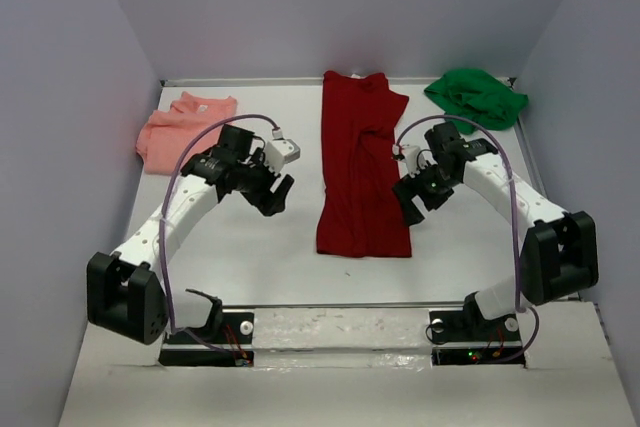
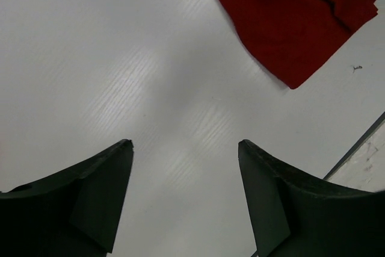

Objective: Fold and stack the t-shirts

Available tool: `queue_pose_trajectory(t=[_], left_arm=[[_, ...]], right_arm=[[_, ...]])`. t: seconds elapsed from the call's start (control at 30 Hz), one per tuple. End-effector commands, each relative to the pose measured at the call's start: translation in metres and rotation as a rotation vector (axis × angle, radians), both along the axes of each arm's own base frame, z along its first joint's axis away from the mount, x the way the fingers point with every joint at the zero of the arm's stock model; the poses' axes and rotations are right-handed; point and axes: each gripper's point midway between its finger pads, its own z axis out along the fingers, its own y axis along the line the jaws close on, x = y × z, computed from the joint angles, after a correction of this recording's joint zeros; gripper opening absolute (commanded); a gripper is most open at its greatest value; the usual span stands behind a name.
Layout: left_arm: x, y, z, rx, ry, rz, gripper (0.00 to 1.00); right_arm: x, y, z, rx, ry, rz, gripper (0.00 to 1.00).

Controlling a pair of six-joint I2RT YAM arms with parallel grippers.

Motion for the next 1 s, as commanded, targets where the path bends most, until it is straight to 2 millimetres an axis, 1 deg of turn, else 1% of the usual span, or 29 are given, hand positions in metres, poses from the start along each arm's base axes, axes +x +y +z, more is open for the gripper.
queue_pose_trajectory(t=[0.0,0.03,0.07,0.1,0.17,0.2,0.23,0.3,0.33,0.5,0.6,0.73,0.8,0.83,0.87,0.97], left_arm=[[-0.022,-0.02,-0.022,0.045,0.081,-0.101,0.77],[-0.026,-0.025,-0.026,0.054,0.095,-0.126,0.74],[-0.029,-0.031,-0.034,0.074,0.12,-0.151,0.71],[-0.033,-0.039,-0.038,0.099,0.123,-0.187,0.7],[-0.032,-0.047,-0.046,0.121,0.142,-0.211,0.68],[-0.034,-0.053,-0.049,0.125,0.147,-0.231,0.68],[-0.034,-0.059,-0.053,0.127,0.163,-0.244,0.68],[-0.04,-0.071,-0.058,0.123,0.184,-0.293,0.68],[-0.042,-0.076,-0.064,0.131,0.203,-0.312,0.68],[-0.046,-0.089,-0.084,0.186,0.216,-0.354,0.67],[-0.049,-0.097,-0.09,0.191,0.232,-0.38,0.67],[-0.052,-0.104,-0.1,0.206,0.254,-0.399,0.66],[-0.053,-0.103,-0.105,0.233,0.257,-0.402,0.66],[-0.054,-0.103,-0.111,0.252,0.262,-0.401,0.64],[-0.052,-0.101,-0.113,0.277,0.257,-0.392,0.63],[-0.051,-0.102,-0.117,0.28,0.274,-0.389,0.62]], right_arm=[[-0.008,0.0,0.011,0.009,-0.013,-0.029,0.94],[-0.009,0.001,0.013,0.014,-0.01,-0.024,0.94],[-0.011,0.002,0.013,0.02,-0.001,-0.024,0.94],[-0.012,0.001,0.012,0.012,0.024,-0.03,0.93],[-0.016,0.003,0.006,0.013,0.063,-0.026,0.91],[-0.018,0.005,0.001,0.019,0.098,-0.025,0.89],[-0.018,0.006,-0.001,0.022,0.112,-0.027,0.88],[-0.018,0.011,-0.002,0.045,0.136,-0.03,0.88],[-0.017,0.013,-0.002,0.053,0.142,-0.031,0.88],[-0.017,0.02,-0.011,0.075,0.19,-0.041,0.88],[-0.019,0.021,-0.017,0.081,0.212,-0.042,0.87],[-0.02,0.025,-0.019,0.102,0.232,-0.041,0.86],[-0.021,0.026,-0.022,0.1,0.252,-0.042,0.85],[-0.02,0.026,-0.023,0.098,0.253,-0.038,0.85],[-0.02,0.025,-0.025,0.095,0.254,-0.034,0.84],[-0.022,0.025,-0.028,0.094,0.264,-0.029,0.84]])
